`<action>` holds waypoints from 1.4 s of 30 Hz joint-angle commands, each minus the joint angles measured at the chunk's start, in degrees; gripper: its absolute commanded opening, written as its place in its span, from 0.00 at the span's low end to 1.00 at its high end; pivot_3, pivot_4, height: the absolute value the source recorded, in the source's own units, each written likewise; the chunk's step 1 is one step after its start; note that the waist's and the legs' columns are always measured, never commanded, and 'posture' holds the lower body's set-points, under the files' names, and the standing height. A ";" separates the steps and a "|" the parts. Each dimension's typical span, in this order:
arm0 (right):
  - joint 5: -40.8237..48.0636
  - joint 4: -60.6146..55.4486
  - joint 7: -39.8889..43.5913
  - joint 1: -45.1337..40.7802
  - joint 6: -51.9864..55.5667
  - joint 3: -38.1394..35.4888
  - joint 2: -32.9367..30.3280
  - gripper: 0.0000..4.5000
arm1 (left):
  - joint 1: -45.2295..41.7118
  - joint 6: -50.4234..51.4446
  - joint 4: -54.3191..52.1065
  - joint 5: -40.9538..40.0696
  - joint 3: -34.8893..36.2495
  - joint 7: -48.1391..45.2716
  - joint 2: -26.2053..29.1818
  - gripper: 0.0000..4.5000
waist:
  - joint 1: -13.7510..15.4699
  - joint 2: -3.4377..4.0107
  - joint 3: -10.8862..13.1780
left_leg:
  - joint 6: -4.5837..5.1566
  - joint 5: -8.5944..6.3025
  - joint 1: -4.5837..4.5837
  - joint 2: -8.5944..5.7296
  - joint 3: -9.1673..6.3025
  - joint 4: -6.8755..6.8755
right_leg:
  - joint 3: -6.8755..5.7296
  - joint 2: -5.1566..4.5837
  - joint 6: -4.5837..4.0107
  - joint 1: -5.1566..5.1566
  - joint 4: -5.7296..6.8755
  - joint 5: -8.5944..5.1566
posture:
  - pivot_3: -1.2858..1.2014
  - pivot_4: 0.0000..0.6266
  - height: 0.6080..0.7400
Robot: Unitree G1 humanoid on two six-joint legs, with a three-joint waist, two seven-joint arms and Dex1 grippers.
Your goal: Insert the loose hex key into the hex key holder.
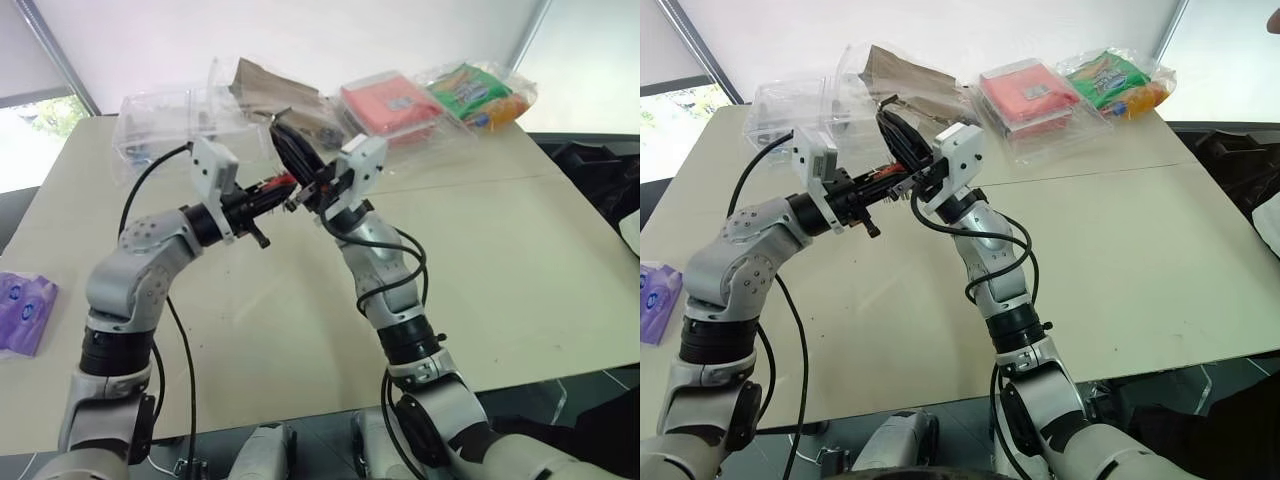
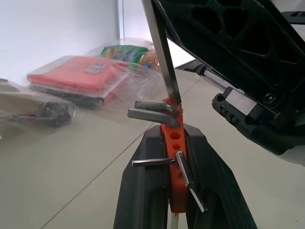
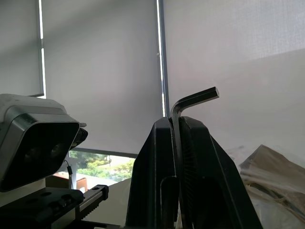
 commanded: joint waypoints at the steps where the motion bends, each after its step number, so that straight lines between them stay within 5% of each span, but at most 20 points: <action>1: -0.25 -0.21 -0.15 -2.53 -1.84 -0.28 1.30 0.00 | -0.83 -0.50 -2.37 -0.82 1.22 0.07 0.07 0.00 | 0.00 0.00 0.00 | 0.00 0.00 0.00 0.00 0.00 0.00 | 0.00 0.00 0.00 0.00 0.00 0.00 | 0.52 0.24 1.00; 42: -2.15 -2.70 -1.11 3.35 -0.28 -1.11 -3.73 0.00 | -3.24 1.69 -1.57 -4.45 3.90 3.37 -1.13 0.00 | 0.02 0.00 0.00 | 0.00 0.00 0.00 0.00 0.01 0.00 | 0.00 0.00 0.00 0.00 0.00 0.00 | 0.52 0.24 1.00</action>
